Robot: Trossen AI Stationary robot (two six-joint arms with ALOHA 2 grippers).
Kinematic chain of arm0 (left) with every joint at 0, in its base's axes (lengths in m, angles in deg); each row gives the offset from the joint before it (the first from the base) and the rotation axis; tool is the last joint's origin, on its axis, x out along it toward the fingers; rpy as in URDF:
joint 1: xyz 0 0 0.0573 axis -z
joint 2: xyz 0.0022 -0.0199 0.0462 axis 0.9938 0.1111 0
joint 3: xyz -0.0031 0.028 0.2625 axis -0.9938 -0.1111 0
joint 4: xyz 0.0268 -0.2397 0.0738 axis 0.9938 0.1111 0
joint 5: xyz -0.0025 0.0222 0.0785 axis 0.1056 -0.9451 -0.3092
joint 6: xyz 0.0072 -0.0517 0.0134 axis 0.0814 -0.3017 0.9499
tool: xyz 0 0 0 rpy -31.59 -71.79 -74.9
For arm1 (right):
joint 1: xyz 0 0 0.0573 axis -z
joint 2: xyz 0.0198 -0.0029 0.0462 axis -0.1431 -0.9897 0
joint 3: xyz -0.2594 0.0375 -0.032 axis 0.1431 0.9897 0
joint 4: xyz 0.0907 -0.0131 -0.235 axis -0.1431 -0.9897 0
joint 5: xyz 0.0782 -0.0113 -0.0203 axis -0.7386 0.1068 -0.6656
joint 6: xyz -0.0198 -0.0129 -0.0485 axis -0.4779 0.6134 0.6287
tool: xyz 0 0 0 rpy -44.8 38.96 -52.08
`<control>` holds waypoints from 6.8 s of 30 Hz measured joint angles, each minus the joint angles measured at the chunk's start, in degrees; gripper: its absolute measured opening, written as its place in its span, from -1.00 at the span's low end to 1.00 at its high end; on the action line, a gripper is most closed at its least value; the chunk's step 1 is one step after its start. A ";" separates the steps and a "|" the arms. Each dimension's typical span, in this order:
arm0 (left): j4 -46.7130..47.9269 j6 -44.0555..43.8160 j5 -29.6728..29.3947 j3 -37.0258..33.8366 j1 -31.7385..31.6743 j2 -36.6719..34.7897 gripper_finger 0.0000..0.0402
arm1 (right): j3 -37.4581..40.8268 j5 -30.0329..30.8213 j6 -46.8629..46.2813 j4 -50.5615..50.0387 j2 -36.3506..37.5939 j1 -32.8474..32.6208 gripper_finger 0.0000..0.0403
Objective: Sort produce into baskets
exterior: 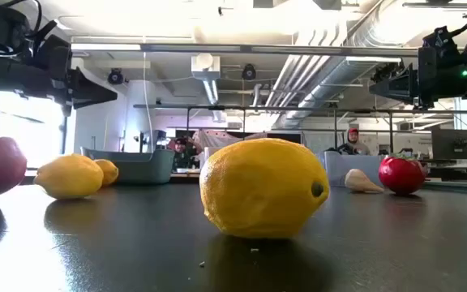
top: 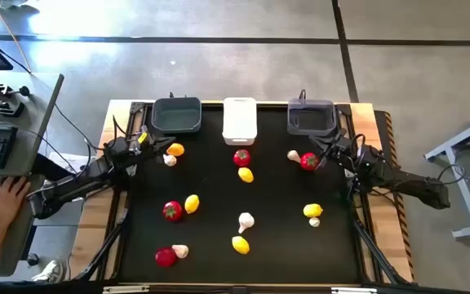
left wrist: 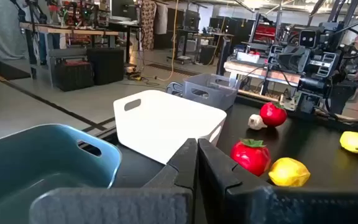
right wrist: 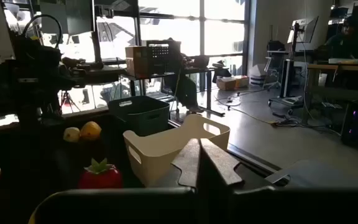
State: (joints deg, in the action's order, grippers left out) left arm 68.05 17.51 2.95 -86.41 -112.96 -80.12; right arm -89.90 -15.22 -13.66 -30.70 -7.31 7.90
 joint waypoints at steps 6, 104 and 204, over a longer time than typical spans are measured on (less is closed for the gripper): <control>0.01 0.00 0.00 -0.02 0.00 0.01 -1.00 | 0.00 0.01 0.01 0.00 0.02 0.01 -1.00; -7.92 -3.08 25.20 16.00 5.09 22.46 -1.00 | 0.00 -0.01 -0.01 0.00 0.02 -0.01 -1.00; 54.38 20.89 -10.86 61.13 1.61 82.53 -0.24 | 0.00 0.01 -0.01 0.00 0.00 0.01 -1.00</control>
State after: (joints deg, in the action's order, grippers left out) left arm 122.44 38.41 -7.92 -25.28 -111.35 2.41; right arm -89.90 -15.21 -13.68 -30.70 -7.31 7.91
